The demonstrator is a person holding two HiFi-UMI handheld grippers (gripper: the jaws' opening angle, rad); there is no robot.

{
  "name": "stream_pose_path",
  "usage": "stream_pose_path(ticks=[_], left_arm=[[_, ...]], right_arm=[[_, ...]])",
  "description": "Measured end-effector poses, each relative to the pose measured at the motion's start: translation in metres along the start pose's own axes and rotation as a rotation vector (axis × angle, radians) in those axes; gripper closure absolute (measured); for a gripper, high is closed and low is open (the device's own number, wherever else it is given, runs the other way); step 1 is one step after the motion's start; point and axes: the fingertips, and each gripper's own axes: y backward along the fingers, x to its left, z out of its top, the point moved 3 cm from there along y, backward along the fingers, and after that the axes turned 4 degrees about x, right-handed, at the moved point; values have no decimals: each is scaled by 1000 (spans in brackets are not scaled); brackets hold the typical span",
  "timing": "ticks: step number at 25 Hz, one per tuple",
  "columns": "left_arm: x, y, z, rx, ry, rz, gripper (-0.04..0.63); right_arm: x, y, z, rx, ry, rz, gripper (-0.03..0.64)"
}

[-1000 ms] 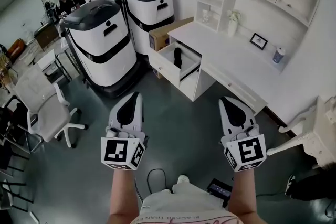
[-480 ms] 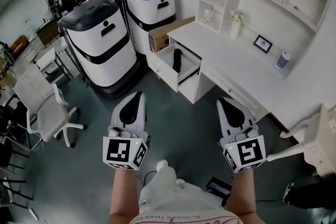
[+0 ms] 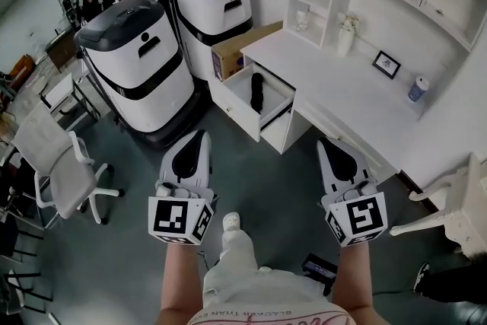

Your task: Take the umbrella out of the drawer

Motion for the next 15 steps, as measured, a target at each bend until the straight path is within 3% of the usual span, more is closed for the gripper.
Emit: stream_pose_path(ticks=[15], left_arm=[[153,-159,-32,5,17,-64,586]], right_arm=[[-27,-210,12,3,-15,-105,612]])
